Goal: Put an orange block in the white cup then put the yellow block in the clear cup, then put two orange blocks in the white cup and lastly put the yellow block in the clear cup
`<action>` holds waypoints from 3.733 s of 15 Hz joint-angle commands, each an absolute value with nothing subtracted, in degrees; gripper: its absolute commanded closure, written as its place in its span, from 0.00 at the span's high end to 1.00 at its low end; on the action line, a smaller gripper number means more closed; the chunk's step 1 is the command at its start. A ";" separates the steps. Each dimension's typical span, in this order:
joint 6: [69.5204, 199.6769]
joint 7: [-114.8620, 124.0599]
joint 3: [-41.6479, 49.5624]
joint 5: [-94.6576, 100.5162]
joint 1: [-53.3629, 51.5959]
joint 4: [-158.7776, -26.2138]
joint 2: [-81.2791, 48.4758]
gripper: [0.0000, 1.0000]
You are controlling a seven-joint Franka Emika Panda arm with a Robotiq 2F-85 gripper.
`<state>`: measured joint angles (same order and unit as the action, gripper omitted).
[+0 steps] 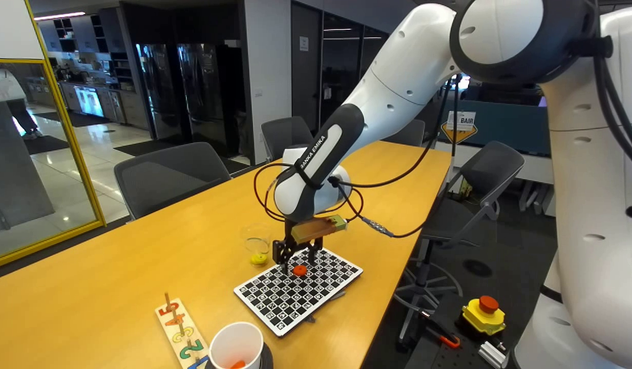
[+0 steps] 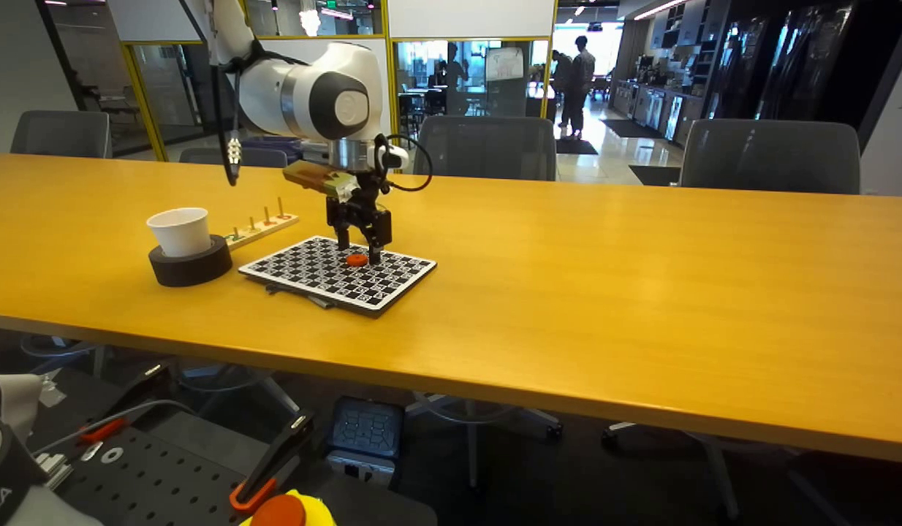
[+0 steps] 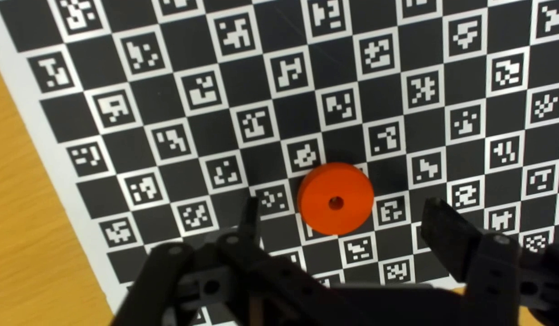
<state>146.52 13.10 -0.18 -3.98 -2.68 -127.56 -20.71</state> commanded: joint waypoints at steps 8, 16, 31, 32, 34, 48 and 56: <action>144.19 12.69 0.29 -4.70 -2.48 -125.59 -20.95 0.17; 144.55 13.49 -2.65 -3.56 -6.04 -131.26 -13.36 0.17; 138.03 30.12 -13.49 7.39 -17.36 -134.99 -0.03 0.17; 138.16 29.25 -14.14 6.76 -17.49 -134.86 -0.17 0.17; 138.70 26.93 -15.21 5.10 -17.68 -134.84 -0.46 0.17; 139.75 15.26 -17.31 -4.45 -17.75 -134.87 -1.49 0.17; 138.26 18.09 -17.14 -2.98 -17.86 -136.26 0.68 1.00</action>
